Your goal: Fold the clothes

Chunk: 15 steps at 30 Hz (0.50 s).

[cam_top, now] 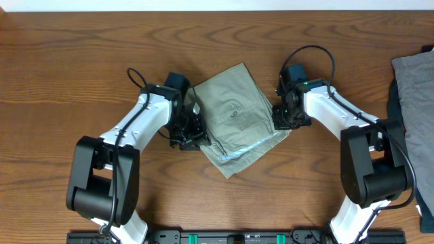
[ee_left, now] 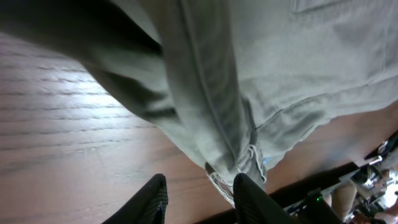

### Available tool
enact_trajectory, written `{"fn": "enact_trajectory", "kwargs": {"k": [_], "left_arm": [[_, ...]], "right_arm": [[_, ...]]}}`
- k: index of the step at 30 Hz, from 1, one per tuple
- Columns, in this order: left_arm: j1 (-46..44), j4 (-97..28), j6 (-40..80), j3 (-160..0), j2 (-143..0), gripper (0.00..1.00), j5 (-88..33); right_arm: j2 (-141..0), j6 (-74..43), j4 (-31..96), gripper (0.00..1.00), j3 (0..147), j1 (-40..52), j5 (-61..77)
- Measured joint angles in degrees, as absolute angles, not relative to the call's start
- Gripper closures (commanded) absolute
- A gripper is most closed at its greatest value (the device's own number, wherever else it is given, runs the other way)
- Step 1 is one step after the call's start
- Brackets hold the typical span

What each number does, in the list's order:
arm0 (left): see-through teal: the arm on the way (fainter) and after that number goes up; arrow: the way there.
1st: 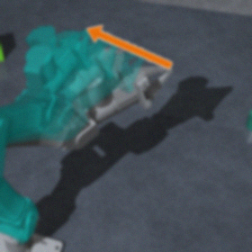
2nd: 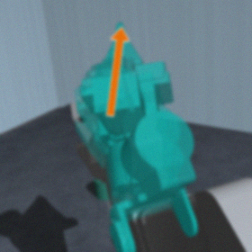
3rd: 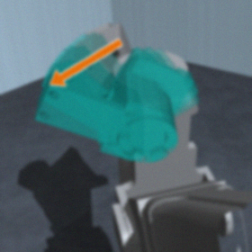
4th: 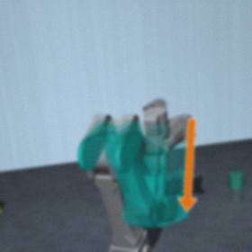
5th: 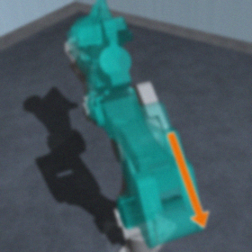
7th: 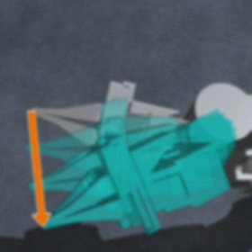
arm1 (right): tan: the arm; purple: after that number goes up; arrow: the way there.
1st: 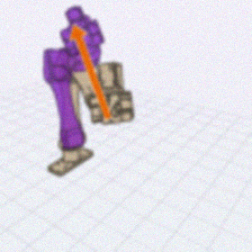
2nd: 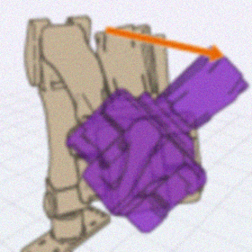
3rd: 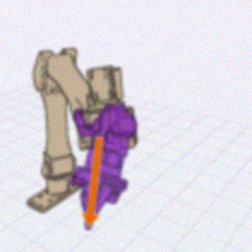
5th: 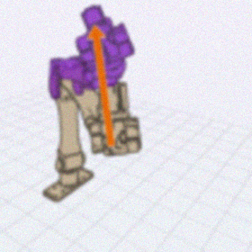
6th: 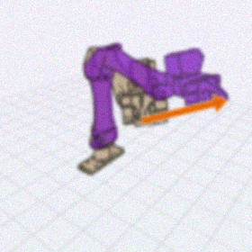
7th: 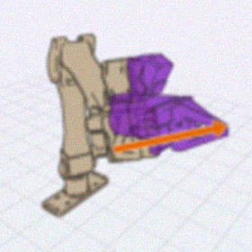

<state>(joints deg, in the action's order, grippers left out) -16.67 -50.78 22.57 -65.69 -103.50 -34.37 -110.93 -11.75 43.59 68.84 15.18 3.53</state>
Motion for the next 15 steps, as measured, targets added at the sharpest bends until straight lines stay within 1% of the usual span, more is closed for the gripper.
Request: {"fn": "enact_trajectory", "kwargs": {"k": [2,5,15], "left_arm": [[-17.1,-50.6,23.0,-65.7,-103.5,0.49,-34.6],[-18.0,-50.5,23.8,-65.7,-103.5,0.46,-34.6],[-24.8,-48.7,30.2,-65.7,-103.5,0.46,-30.8]], "right_arm": [[-110.9,-11.7,43.4,0.99,68.8,15.2,3.5],[-110.9,-11.7,43.3,0.99,68.8,15.2,3.6],[-110.7,-11.7,43.1,0.99,68.4,15.2,3.6]]}}
